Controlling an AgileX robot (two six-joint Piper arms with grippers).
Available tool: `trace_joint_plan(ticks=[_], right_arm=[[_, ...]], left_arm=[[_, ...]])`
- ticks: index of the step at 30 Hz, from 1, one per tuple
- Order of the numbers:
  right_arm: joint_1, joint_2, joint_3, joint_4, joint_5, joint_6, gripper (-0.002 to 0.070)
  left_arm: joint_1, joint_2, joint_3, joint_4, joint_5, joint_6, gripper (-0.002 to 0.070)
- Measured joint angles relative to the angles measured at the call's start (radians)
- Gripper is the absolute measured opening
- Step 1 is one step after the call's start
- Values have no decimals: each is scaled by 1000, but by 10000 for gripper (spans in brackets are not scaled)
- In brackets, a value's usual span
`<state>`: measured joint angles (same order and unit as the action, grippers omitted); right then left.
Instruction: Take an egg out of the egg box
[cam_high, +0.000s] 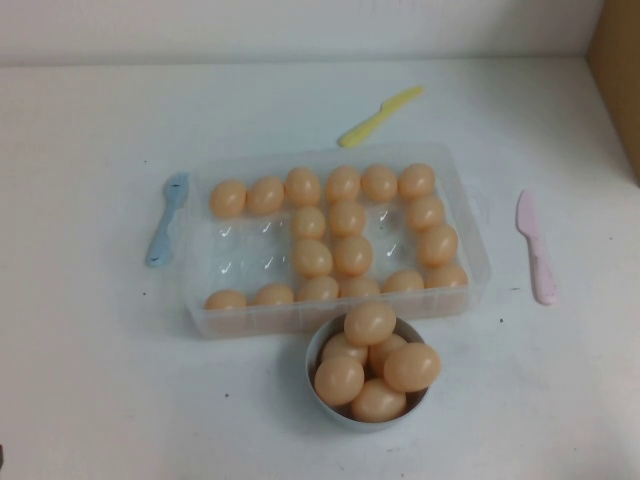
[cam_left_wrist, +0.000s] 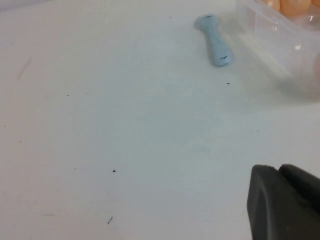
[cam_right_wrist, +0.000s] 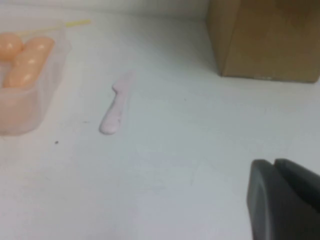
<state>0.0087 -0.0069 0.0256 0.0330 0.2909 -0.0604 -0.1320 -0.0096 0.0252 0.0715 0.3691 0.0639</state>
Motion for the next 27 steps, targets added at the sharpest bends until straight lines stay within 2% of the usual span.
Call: trace_joint_plan(ticks=[6,17,27], right_arm=[[-12,0,0,-6,72,15,-17],[-12,0,0,24,79,101,-17],[-12,0,0,28,79,105,-17]], left_arm=[[0,0,0,0,0,0,-5],[0,0,0,0,0,0,-5],[0,0,0,0,0,0,-5]])
